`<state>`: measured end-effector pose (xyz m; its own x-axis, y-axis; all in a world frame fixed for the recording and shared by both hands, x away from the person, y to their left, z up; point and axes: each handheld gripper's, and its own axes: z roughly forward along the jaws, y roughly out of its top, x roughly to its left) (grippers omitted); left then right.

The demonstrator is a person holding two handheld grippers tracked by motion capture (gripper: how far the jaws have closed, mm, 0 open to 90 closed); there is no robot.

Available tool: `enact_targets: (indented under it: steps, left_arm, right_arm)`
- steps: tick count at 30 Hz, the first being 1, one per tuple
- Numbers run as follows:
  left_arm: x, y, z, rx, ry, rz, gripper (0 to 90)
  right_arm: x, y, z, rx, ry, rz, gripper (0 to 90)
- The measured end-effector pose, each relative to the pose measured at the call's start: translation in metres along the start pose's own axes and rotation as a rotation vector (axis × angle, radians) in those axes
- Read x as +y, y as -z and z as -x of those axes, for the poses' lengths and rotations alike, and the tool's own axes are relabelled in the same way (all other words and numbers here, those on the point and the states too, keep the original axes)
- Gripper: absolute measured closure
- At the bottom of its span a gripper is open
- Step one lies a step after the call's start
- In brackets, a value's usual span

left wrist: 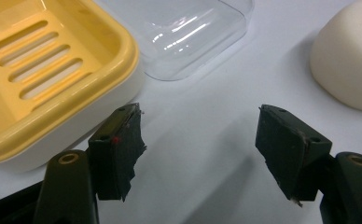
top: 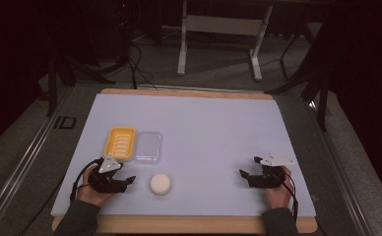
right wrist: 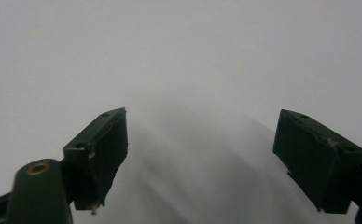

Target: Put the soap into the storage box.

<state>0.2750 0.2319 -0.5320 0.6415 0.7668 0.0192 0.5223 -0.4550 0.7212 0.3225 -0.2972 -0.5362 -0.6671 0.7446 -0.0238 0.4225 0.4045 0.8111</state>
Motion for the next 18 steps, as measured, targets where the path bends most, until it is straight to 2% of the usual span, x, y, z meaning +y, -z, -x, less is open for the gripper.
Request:
enact_targets:
  steps: [6,10,18]
  left_arm:
    - [0.0017,0.0000,0.0015,-0.003,-0.004,0.002,30.9]
    - [0.0026,0.0001,0.0023,-0.009,-0.006,0.003,30.8]
    - [0.0060,0.0011,0.0011,-0.039,-0.005,0.003,31.1]
  right_arm:
    - [-0.0018,0.0041,-0.0023,-0.023,0.013,0.043,15.0]
    - [-0.0025,0.0056,-0.0001,-0.014,-0.008,0.057,14.2]
    - [-0.0038,0.0083,-0.0012,-0.009,0.004,0.088,14.6]
